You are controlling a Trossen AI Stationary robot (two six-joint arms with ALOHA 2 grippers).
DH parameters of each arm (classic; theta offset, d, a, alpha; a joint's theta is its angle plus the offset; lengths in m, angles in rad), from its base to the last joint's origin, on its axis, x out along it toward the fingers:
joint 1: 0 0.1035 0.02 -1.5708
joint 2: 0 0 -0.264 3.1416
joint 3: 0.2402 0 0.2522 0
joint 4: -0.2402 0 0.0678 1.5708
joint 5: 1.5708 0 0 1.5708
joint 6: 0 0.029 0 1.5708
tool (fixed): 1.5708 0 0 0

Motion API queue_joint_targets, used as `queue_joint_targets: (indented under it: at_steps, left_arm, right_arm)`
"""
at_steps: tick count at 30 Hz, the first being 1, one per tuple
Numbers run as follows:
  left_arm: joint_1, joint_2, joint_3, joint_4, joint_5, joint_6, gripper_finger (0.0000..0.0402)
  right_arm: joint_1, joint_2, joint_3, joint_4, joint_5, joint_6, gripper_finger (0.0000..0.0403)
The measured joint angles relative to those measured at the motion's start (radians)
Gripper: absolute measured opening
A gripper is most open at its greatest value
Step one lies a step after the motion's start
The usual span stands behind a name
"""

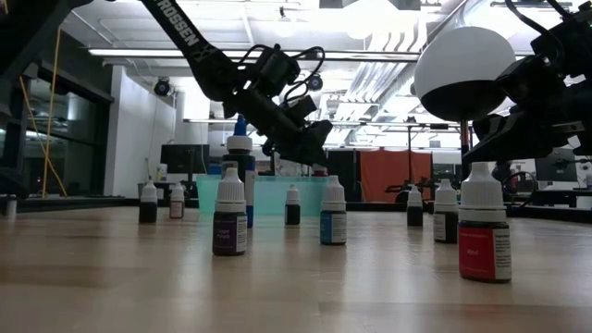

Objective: Pick & Place food coloring
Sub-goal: Put the big blue food coloring bottle into the blue transparent bin

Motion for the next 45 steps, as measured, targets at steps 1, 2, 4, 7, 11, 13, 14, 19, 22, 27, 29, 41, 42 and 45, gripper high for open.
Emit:
queue_joint_targets:
  at_steps: [1, 2, 4, 7, 11, 13, 14, 19, 22, 27, 29, 41, 42, 45]
  left_arm:
    - [0.000, 0.000, 0.000, 0.008, 0.000, 0.009, 0.0155]
    - [0.000, 0.000, 0.001, 0.012, 0.000, 0.013, 0.0155]
    - [0.000, 0.000, 0.014, 0.007, 0.000, 0.029, 0.0155]
    - [-0.003, 0.000, 0.040, 0.007, 0.001, 0.043, 0.0155]
    - [-0.010, -0.001, 0.090, -0.013, 0.002, 0.080, 0.0155]
    - [-0.015, -0.019, 0.114, -0.051, 0.002, 0.090, 0.0155]
    - [-0.015, -0.029, 0.126, -0.062, 0.001, 0.101, 0.0155]
    - [-0.029, -0.099, 0.170, -0.125, 0.010, 0.146, 0.0155]
    - [-0.052, -0.164, 0.186, -0.180, 0.012, 0.162, 0.0155]
    - [-0.107, -0.286, 0.185, -0.347, 0.034, 0.191, 0.0155]
    - [-0.132, -0.329, 0.185, -0.427, 0.061, 0.216, 0.0155]
    - [-0.269, -0.567, 0.169, -1.053, 0.315, 0.304, 0.0154]
    - [-0.278, -0.579, 0.151, -1.067, 0.337, 0.307, 0.0154]
    - [-0.291, -0.627, 0.045, -1.041, 0.410, 0.318, 0.0154]
  right_arm:
    - [0.000, 0.000, 0.000, 0.000, 0.000, 0.000, 0.0000]
    - [0.000, 0.000, 0.000, 0.000, 0.000, 0.000, 0.0000]
    - [0.000, 0.000, 0.000, 0.000, 0.000, 0.000, 0.0000]
    - [0.000, 0.000, 0.000, 0.000, 0.000, 0.000, 0.0000]
    - [0.000, 0.000, 0.000, 0.000, 0.000, 0.000, 0.0000]
    - [0.000, 0.000, 0.000, 0.000, 0.000, 0.000, 0.0000]
    - [0.000, 0.000, 0.000, 0.000, 0.000, 0.000, 0.0000]
    - [0.000, 0.000, 0.000, 0.000, 0.000, 0.000, 0.0000]
    - [0.000, 0.000, 0.000, 0.000, 0.000, 0.000, 0.0000]
    - [0.000, 0.000, 0.000, 0.000, 0.000, 0.000, 0.0000]
    - [0.000, 0.000, 0.000, 0.000, 0.000, 0.000, 0.0000]
    - [0.000, 0.000, 0.000, -0.001, 0.000, 0.000, 0.0000]
    - [0.000, 0.000, 0.000, -0.001, 0.000, 0.000, 0.0000]
    - [0.000, 0.000, 0.000, -0.001, 0.000, 0.000, 0.0000]
